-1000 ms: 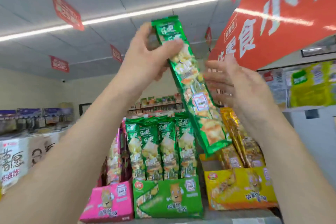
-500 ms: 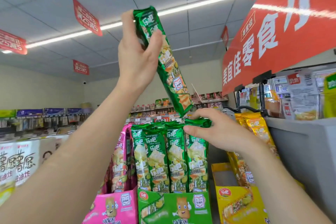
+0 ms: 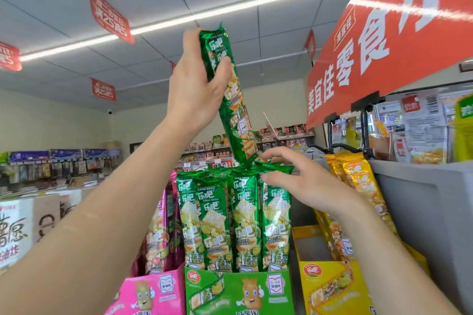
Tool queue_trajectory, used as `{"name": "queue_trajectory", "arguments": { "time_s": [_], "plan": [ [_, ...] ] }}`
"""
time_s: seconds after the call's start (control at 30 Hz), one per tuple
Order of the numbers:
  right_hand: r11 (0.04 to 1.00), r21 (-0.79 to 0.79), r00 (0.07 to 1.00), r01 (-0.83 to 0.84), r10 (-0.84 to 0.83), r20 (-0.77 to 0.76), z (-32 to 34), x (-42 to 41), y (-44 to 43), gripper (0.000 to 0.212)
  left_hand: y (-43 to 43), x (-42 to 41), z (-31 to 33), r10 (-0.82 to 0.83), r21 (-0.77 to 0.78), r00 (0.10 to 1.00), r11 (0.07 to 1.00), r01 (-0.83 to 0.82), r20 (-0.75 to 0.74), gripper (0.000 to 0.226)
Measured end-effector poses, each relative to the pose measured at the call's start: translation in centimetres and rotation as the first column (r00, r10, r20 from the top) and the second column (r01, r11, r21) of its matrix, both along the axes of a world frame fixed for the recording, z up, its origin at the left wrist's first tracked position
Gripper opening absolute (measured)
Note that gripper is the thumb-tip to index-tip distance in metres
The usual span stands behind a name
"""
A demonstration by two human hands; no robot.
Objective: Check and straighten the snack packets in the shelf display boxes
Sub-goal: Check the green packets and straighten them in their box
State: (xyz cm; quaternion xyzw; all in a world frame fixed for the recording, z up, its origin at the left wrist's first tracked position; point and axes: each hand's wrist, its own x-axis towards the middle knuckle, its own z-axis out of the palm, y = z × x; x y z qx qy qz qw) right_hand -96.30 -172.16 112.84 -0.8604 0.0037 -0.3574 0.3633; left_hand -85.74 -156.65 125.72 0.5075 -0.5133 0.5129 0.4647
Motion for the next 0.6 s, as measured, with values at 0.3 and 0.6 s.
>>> {"name": "queue_trajectory", "arguments": {
  "time_s": [0.3, 0.6],
  "plan": [
    [0.941, -0.305, 0.989, 0.148, -0.149, 0.021, 2.5, 1.0, 2.4, 0.025, 0.1, 0.5, -1.2, 0.104, 0.112, 0.994, 0.988, -0.108, 0.043, 0.034],
    [0.933, -0.264, 0.970, 0.243, -0.236, 0.057, 1.7, -0.5, 1.2, 0.024, -0.6, 0.4, -0.6, -0.002, 0.186, 0.998, 0.982, 0.015, -0.070, 0.036]
  ]
}}
